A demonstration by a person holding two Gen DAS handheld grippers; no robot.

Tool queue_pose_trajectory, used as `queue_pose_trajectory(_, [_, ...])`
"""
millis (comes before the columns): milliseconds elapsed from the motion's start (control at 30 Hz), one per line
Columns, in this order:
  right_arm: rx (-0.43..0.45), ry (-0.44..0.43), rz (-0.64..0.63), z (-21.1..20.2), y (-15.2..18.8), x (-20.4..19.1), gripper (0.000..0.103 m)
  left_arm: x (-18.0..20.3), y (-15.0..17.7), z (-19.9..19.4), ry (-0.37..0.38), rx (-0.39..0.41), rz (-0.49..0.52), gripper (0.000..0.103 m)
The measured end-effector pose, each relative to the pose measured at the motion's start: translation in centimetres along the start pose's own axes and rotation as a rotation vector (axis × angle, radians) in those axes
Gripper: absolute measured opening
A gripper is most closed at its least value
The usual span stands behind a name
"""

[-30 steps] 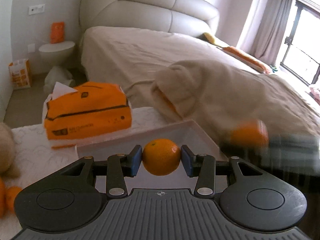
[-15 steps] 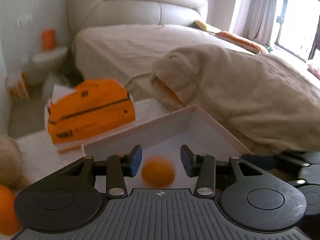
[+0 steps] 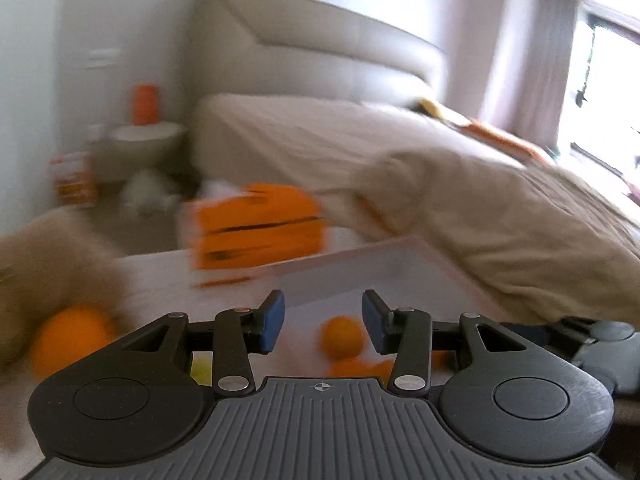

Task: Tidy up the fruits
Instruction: 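Carry the large orange into the pink box and open the right gripper, then move the right gripper over the small tangerine while the left gripper approaches the green pear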

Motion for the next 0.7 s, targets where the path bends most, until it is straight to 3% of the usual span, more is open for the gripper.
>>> queue_pose_trajectory(133, [0.036,-0.003,-0.057,-1.0,0.1,-1.8,0.069,-6.2,3.2,-6.1,-0.178,0.087,-0.074,0.047])
queue_pose_trajectory(233, [0.068,-0.046,-0.093,-2.1,0.0,-3.7,0.069,-10.5,6.5,-9.7,-0.299,0.101,-0.163,0.047])
queue_pose_trajectory(300, [0.089,-0.080,-0.119,-2.9,-0.2,-5.2,0.072,-12.3,8.4,-11.3,-0.336,0.103,-0.226,0.047])
queue_pose_trajectory(533, [0.089,-0.194,-0.215,-4.7,0.2,-11.2,0.073,-15.1,11.8,-13.9,-0.331,0.182,-0.381,0.047])
queue_pose_trajectory(700, [0.066,-0.296,-0.318,-5.5,1.7,-15.8,0.073,-14.8,13.2,-13.0,-0.267,0.163,-0.416,0.047])
Point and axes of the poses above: each gripper's, at about its wrist camera, not at the fingertips, and z roughly the way its jaws point, x to its right, y to its underside, the point moved 6 cm from there along z, roughly the way its jaws point, and after that the axes turned 2 degrees about -x, right-handed, at the moved point
